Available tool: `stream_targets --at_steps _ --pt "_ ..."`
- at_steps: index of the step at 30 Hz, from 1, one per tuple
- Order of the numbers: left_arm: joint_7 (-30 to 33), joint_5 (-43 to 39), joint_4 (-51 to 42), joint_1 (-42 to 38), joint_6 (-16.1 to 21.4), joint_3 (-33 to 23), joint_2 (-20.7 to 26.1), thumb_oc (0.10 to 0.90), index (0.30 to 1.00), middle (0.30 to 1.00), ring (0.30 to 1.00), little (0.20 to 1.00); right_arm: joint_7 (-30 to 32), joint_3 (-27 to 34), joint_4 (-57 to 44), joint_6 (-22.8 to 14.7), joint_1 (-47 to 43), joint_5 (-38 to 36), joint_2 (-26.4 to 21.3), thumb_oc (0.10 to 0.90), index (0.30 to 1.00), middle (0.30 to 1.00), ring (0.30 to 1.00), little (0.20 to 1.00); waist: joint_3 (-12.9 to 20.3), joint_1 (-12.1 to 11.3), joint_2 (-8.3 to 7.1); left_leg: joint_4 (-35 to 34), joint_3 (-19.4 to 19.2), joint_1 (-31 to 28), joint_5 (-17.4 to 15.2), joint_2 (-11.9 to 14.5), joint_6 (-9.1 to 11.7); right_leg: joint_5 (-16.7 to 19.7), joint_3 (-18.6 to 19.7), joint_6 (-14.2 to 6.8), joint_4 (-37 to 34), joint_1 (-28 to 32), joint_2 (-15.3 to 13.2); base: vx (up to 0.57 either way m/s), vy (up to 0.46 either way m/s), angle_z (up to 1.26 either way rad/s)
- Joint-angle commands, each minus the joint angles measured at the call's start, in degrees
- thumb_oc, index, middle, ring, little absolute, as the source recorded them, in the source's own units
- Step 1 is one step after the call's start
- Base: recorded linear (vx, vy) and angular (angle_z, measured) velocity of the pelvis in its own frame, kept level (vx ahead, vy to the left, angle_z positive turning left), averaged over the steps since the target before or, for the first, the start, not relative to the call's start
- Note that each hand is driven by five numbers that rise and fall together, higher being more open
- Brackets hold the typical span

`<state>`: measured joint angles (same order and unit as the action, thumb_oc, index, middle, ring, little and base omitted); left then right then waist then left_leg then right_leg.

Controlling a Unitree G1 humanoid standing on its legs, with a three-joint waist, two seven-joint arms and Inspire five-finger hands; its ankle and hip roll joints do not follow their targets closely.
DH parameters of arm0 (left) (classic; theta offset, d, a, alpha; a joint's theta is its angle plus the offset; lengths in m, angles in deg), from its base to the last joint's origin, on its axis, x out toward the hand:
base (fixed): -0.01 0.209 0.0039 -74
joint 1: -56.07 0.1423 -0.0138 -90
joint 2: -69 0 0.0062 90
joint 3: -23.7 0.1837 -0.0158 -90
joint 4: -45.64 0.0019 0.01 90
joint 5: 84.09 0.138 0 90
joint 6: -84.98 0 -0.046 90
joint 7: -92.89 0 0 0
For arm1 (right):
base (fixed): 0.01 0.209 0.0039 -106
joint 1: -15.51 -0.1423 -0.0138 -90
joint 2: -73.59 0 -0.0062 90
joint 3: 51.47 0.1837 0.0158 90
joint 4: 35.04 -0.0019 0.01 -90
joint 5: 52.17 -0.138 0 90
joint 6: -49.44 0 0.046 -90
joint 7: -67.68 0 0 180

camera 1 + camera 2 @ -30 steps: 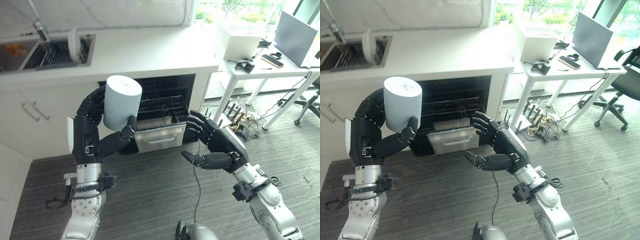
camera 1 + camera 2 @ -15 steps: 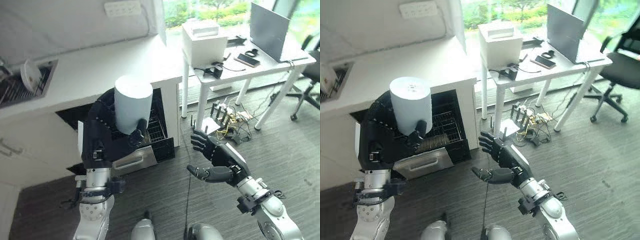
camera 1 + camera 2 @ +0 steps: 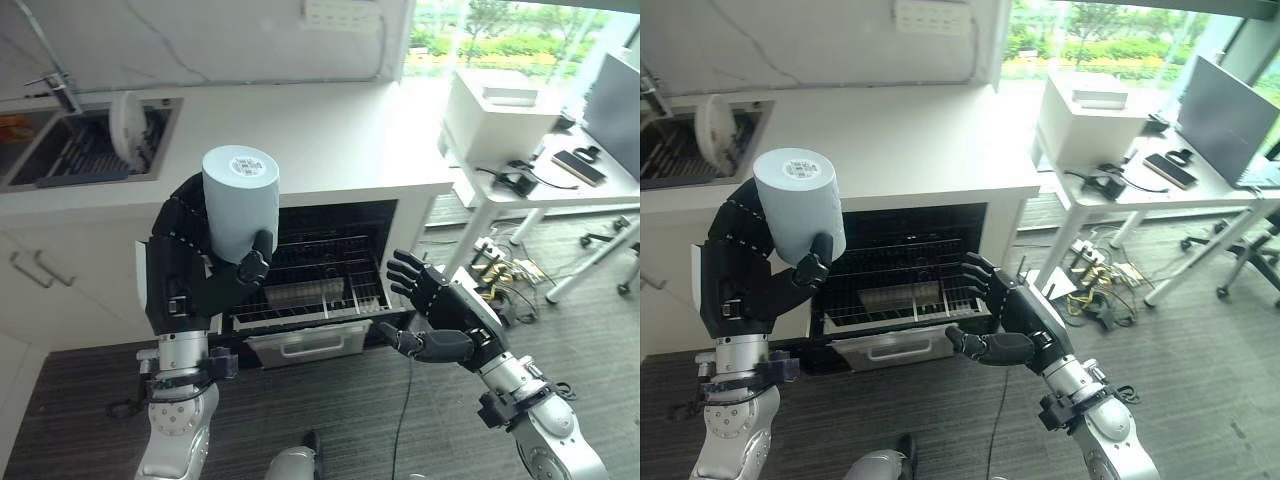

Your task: Place the dishes in the dishwasher.

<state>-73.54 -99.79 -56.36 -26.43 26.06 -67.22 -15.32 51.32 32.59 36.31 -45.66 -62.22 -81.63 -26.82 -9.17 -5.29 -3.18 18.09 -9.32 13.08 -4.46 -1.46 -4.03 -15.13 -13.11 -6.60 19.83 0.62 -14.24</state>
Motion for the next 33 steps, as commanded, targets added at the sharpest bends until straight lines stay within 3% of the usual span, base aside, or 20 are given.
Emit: stream_targets --at_steps 1,5,7,8,12,15,18,22,23,28,33 --pt "-0.24 -1.36 -8.63 -2.16 3.36 -2.09 3.07 0.400 0.300 0.300 0.300 0.300 1.87 2.13 -4.37 -3.79 -4.12 -1.80 0.94 0.800 0.900 0.900 0.900 0.900 4.17 -0.32 -1.25 -0.90 3.57 1.91 -0.43 5.46 4.46 6.58 -1.32 -1.47 -2.64 2.17 2.96 0.11 0.156 0.15" --pt "-0.60 -2.37 -9.10 -2.31 2.68 -2.74 3.60 0.400 0.300 0.300 0.300 0.300 2.85 2.07 -4.21 -3.35 -4.04 -1.75 1.80 0.800 0.900 0.900 0.900 0.900 4.03 -0.67 -2.16 -0.90 4.24 1.15 -1.47 3.52 2.60 11.31 -1.26 -2.23 -2.64 3.67 2.11 0.09 0.124 0.16" --pt "-0.60 -2.37 -9.10 -2.31 2.68 -2.75 3.59 0.400 0.300 0.300 0.300 0.300 2.85 2.06 -4.21 -3.35 -4.04 -1.75 1.79 0.800 0.900 0.900 0.900 0.900 4.14 -0.64 -2.11 -0.90 4.28 1.29 -1.43 3.56 2.61 11.36 -1.29 -2.21 -2.64 3.54 2.16 0.13 0.145 0.04" --pt "0.57 3.04 -10.42 -2.64 2.64 -2.05 4.08 0.400 0.300 0.300 0.300 0.300 3.97 0.52 -4.71 -3.42 -4.15 -2.09 2.88 0.800 0.900 0.900 0.900 0.900 3.29 0.85 -0.89 -0.90 7.28 -1.83 -3.41 2.11 0.72 20.97 -0.66 -2.48 -1.01 1.62 5.15 0.25 0.235 0.02" --pt "3.76 5.66 -9.66 -5.54 1.39 -1.30 5.58 0.400 0.300 0.300 0.300 0.300 4.55 -0.11 -3.94 -3.47 -5.72 -3.30 2.26 0.800 0.900 0.900 0.900 0.900 2.07 1.92 -1.06 -0.90 7.18 -2.37 -3.48 2.16 1.76 14.15 0.63 -0.56 -2.64 -4.15 5.83 0.10 -0.024 0.36" --pt "5.75 9.02 -9.66 -5.94 1.63 0.19 5.44 0.400 0.300 0.300 0.300 0.300 5.54 -0.45 -4.29 -3.39 -5.76 -3.76 2.22 0.800 0.900 0.900 0.900 0.900 1.85 2.98 -1.80 -0.90 7.67 -2.99 -4.37 1.32 1.84 14.56 5.95 -1.26 -2.64 -9.41 4.43 0.09 -0.180 0.04" --pt "4.74 9.17 -10.16 -5.58 1.19 1.48 5.58 0.400 0.300 0.300 0.300 0.300 5.85 -0.52 -5.24 -2.51 -4.26 -3.41 2.83 0.800 0.900 0.900 0.900 0.900 2.02 4.69 -1.93 -0.90 9.18 -4.54 -5.89 1.08 1.58 16.54 11.38 -2.05 -2.64 -11.66 5.09 0.14 -0.265 0.36" --pt "5.65 9.38 -10.51 -5.27 0.46 2.41 5.93 0.400 0.300 0.300 0.300 0.300 7.12 -0.28 -4.62 -1.78 -4.67 -4.03 1.47 0.800 0.900 0.900 0.900 0.900 2.83 4.55 -1.96 -0.90 7.25 -5.36 -5.78 3.54 2.95 12.86 9.53 -2.21 -2.64 -11.29 5.19 0.12 -0.348 0.26" --pt "6.11 8.16 -9.88 -5.82 -0.91 2.32 5.89 0.400 0.300 0.300 0.300 0.300 7.21 -0.08 -4.71 -0.40 -6.43 -5.02 0.31 0.800 0.900 0.900 0.900 0.900 3.57 4.54 -1.38 -0.90 6.02 -6.18 -5.79 5.44 4.36 11.45 8.33 -1.40 -2.64 -10.40 5.27 0.12 -0.302 -0.24" --pt "8.70 9.77 -8.10 -7.38 -2.78 3.68 5.74 0.400 0.300 0.300 0.300 0.300 6.85 0.03 -4.57 0.29 -9.89 -3.61 -2.26 0.800 0.900 0.900 0.900 0.900 3.94 4.28 -0.33 -0.90 6.19 -6.39 -4.74 7.26 6.00 10.03 6.41 -0.10 -2.64 -9.13 5.84 0.05 -0.213 -0.13" --pt "19.69 20.37 -3.24 -12.16 -1.75 6.20 5.37 0.400 0.300 0.300 0.300 0.300 9.94 -0.76 -1.66 0.93 -17.39 -4.49 -3.72 0.800 0.900 0.900 0.900 0.900 4.09 4.31 0.46 -0.90 7.52 -6.52 -4.11 8.03 7.11 9.11 5.03 0.99 -2.64 -7.98 6.12 0.00 -0.084 0.22"
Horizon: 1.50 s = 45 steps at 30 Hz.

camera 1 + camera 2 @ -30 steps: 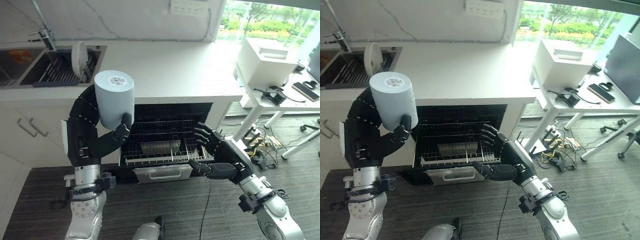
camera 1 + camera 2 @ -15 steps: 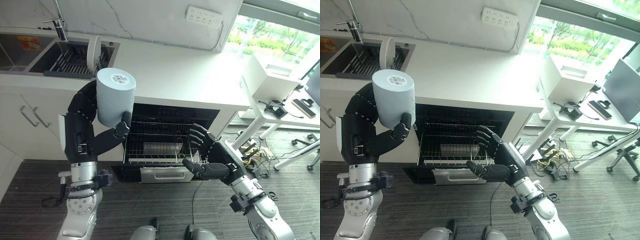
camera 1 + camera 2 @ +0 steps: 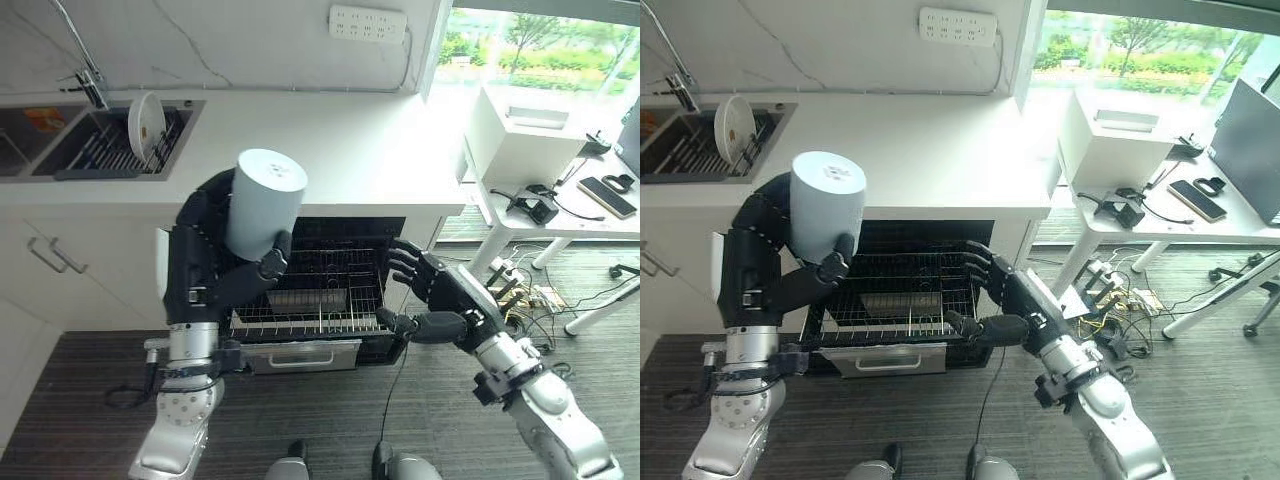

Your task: Place the dishes in the dishwasher.

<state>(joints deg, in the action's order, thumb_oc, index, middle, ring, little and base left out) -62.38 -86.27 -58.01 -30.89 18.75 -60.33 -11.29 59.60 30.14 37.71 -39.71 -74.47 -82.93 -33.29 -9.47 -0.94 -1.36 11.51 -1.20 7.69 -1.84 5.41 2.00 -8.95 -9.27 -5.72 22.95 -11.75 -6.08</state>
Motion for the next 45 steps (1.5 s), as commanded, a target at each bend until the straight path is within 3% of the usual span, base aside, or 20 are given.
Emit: stream_targets --at_steps 1,6,12,25,29,45 --pt "10.92 9.10 -0.26 -8.84 4.32 -0.16 1.33 0.400 0.300 0.300 0.300 0.300 1.78 1.04 -2.39 -4.82 -6.21 -3.49 3.08 0.800 0.900 0.900 0.900 0.900 4.61 0.02 -1.28 5.68 -0.57 -1.27 -6.84 1.23 1.22 2.77 1.07 0.17 -5.76 4.55 -2.07 0.00 -0.016 0.12" --pt "19.54 19.25 7.15 -13.00 6.63 2.30 1.85 0.400 0.300 0.300 0.300 0.300 -0.55 -0.39 1.64 -2.27 -11.29 -10.61 3.67 0.800 0.900 0.900 0.900 0.900 5.99 0.59 -1.26 5.68 -1.00 -2.55 -7.55 1.71 1.53 2.25 0.72 0.41 -5.76 5.64 -2.22 0.00 -0.002 0.02" --pt "26.15 26.49 14.75 -15.91 7.11 5.30 1.80 0.400 0.300 0.300 0.300 0.300 -1.52 -1.93 3.47 0.00 -15.50 -14.11 5.22 0.800 0.900 0.900 0.900 0.900 7.05 0.97 -1.50 5.68 -1.92 -4.16 -8.61 1.51 1.24 2.04 1.30 0.35 -5.76 6.82 -2.26 0.02 0.017 0.00" --pt "32.18 33.81 21.53 -17.45 10.48 11.54 0.33 0.400 0.300 0.300 0.300 0.300 -0.14 -4.77 4.66 2.89 -19.88 -16.64 7.99 0.800 0.900 0.900 0.900 0.900 7.53 0.65 -2.34 5.68 -3.23 -5.68 -10.15 0.82 0.14 2.19 2.42 -0.15 -5.76 7.77 -2.60 0.01 0.006 0.00" --pt "36.87 37.27 22.62 -18.09 12.60 13.29 -0.92 0.400 0.300 0.300 0.300 0.300 1.06 -5.68 4.80 3.19 -20.86 -19.02 9.41 0.800 0.900 0.900 0.900 0.900 7.38 0.44 -2.86 5.68 -3.42 -5.86 -10.47 0.76 -0.10 2.27 2.48 -0.24 -5.76 7.93 -2.74 0.00 0.002 -0.03" --pt "53.04 47.29 29.45 -18.30 7.49 15.13 -3.63 0.400 0.300 0.300 0.300 0.300 2.75 -5.87 5.54 4.27 -23.52 -25.89 11.41 0.800 0.900 0.900 0.900 0.900 7.91 0.35 -3.58 5.68 -3.89 -6.09 -10.92 0.90 -0.30 2.09 2.61 0.00 -5.76 8.13 -2.41 0.00 0.000 0.00"
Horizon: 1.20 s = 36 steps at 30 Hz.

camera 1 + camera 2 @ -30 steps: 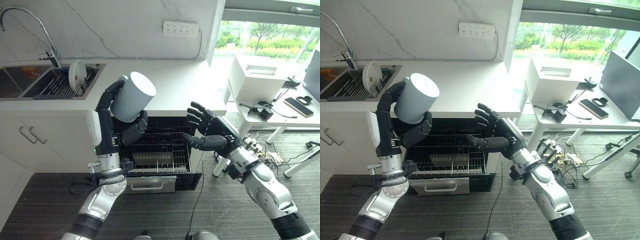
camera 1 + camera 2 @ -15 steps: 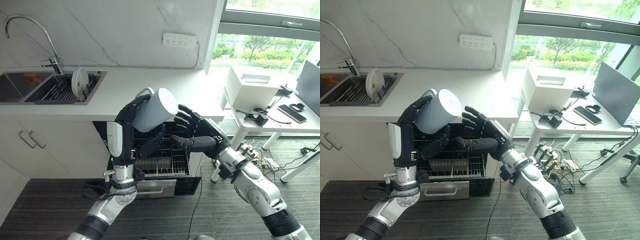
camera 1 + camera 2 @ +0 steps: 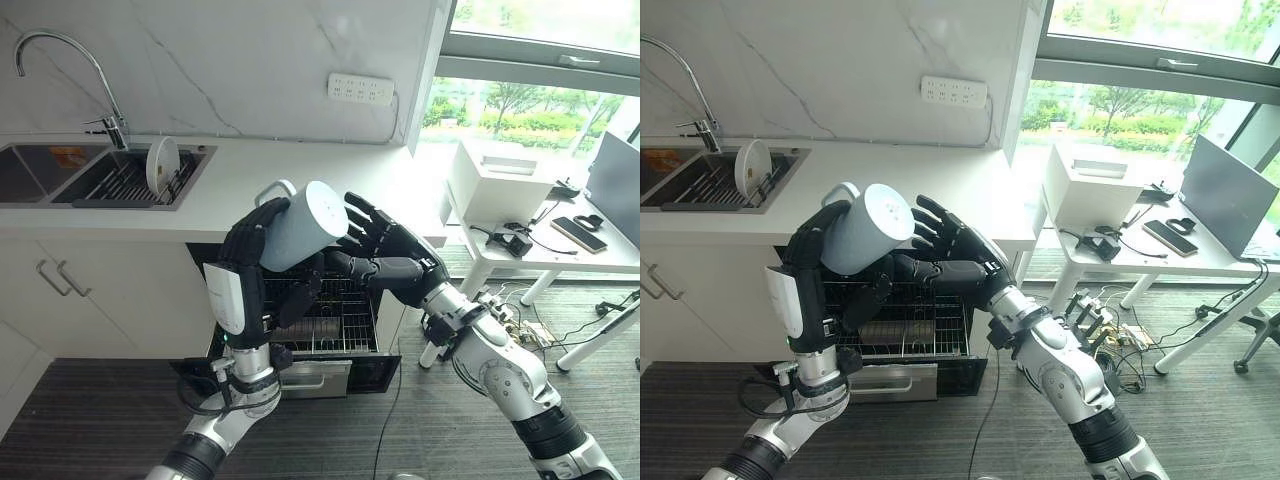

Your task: Place the dishes in the dishwasher.

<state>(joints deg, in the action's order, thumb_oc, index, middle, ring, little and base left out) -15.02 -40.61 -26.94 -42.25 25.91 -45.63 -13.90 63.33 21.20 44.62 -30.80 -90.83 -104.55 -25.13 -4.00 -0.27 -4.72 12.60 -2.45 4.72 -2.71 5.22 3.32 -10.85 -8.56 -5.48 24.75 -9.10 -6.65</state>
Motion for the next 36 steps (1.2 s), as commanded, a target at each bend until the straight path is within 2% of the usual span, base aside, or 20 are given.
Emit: stream_targets --at_steps 1,4,6,14,21,36 --pt "5.84 1.64 -1.35 -6.91 0.34 0.43 -1.04 0.400 0.300 0.300 0.300 0.300 -0.93 3.05 -1.42 -4.69 -7.21 -4.35 3.26 0.800 0.900 0.900 0.900 0.900 2.45 -0.34 -0.21 4.59 -2.64 -3.10 -10.04 1.08 -1.64 3.99 1.90 -0.22 -7.57 5.46 -1.82 0.00 0.000 0.00" --pt "6.43 1.53 0.01 -6.57 0.30 0.32 -1.14 0.400 0.300 0.300 0.300 0.300 -1.20 3.16 -1.72 -4.84 -7.03 -5.62 3.45 0.800 0.900 0.900 0.900 0.900 2.60 -0.34 -0.10 4.59 -2.67 -3.03 -10.02 1.08 -1.67 3.98 1.87 -0.17 -7.57 5.40 -1.78 0.00 0.000 0.00" --pt "6.31 0.88 0.73 -6.45 0.01 0.32 -1.37 0.400 0.300 0.300 0.300 0.300 -1.44 3.32 -2.32 -4.18 -7.13 -9.90 4.11 0.800 0.900 0.900 0.900 0.900 2.67 -0.41 0.00 4.59 -2.71 -3.02 -9.96 1.13 -1.64 3.92 1.68 -0.13 -7.57 5.47 -1.81 0.00 0.000 0.00" --pt "7.43 1.49 2.07 -5.69 0.60 0.54 -1.82 0.400 0.300 0.300 0.300 0.300 -1.46 2.31 -3.47 -4.55 -6.77 -9.91 4.95 0.800 0.900 0.900 0.900 0.900 2.74 -0.50 0.19 4.59 -2.75 -2.90 -9.84 1.12 -1.61 3.90 1.70 -0.07 -7.57 5.38 -1.71 0.00 0.000 0.00" --pt "9.84 4.16 3.14 -6.41 0.07 1.56 -2.25 0.400 0.300 0.300 0.300 0.300 -0.19 -0.72 -4.01 -2.78 -8.56 -9.73 5.56 0.800 0.900 0.900 0.900 0.900 2.92 -0.79 0.45 4.59 -2.63 -2.66 -9.53 1.20 -1.52 3.75 1.48 0.10 -7.57 5.44 -1.62 0.00 0.000 0.00" --pt "9.91 4.91 3.09 -7.50 -0.43 2.58 -2.31 0.400 0.300 0.300 0.300 0.300 0.67 -2.08 -4.26 -2.64 -9.25 -8.20 6.26 0.800 0.900 0.900 0.900 0.900 2.78 -0.79 0.44 4.59 -2.66 -2.76 -9.47 1.15 -1.62 3.75 1.60 0.12 -7.57 5.53 -1.57 0.00 0.000 0.00"
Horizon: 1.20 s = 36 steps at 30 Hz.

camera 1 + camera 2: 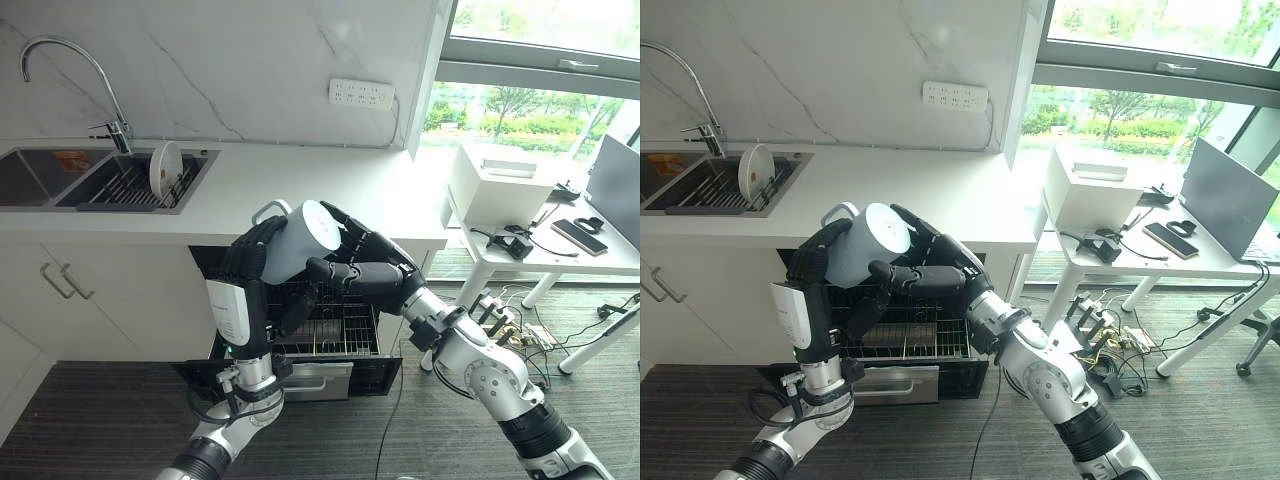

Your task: Place the dishes in the dishwasher.

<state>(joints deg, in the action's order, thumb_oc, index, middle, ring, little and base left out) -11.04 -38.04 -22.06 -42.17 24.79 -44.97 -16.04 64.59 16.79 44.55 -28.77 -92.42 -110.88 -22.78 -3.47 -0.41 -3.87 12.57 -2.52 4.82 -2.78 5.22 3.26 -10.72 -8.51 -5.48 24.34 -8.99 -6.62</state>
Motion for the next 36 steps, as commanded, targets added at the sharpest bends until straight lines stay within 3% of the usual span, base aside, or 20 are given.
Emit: stream_targets --at_steps 1,36 --pt "6.02 2.39 -1.68 -7.67 0.69 1.98 -0.18 0.400 0.300 0.300 0.300 0.300 -0.60 2.27 -4.07 -4.63 -7.81 -1.91 3.94 0.800 0.900 0.900 0.900 0.900 2.23 -0.64 -0.41 4.62 -2.63 -2.87 -9.42 1.16 -1.57 3.63 1.54 0.10 -7.15 5.42 -1.63 0.00 0.000 0.00" --pt "4.70 4.21 -2.82 -8.86 1.95 5.71 -0.38 0.400 0.300 0.300 0.300 0.300 1.21 1.39 -3.83 -4.11 -8.73 -1.52 5.18 0.800 0.900 0.900 0.900 0.900 1.89 -0.58 -0.80 4.62 -2.83 -3.15 -9.92 0.78 -2.03 3.65 1.93 0.05 -7.15 5.47 -1.48 0.00 0.000 0.00"
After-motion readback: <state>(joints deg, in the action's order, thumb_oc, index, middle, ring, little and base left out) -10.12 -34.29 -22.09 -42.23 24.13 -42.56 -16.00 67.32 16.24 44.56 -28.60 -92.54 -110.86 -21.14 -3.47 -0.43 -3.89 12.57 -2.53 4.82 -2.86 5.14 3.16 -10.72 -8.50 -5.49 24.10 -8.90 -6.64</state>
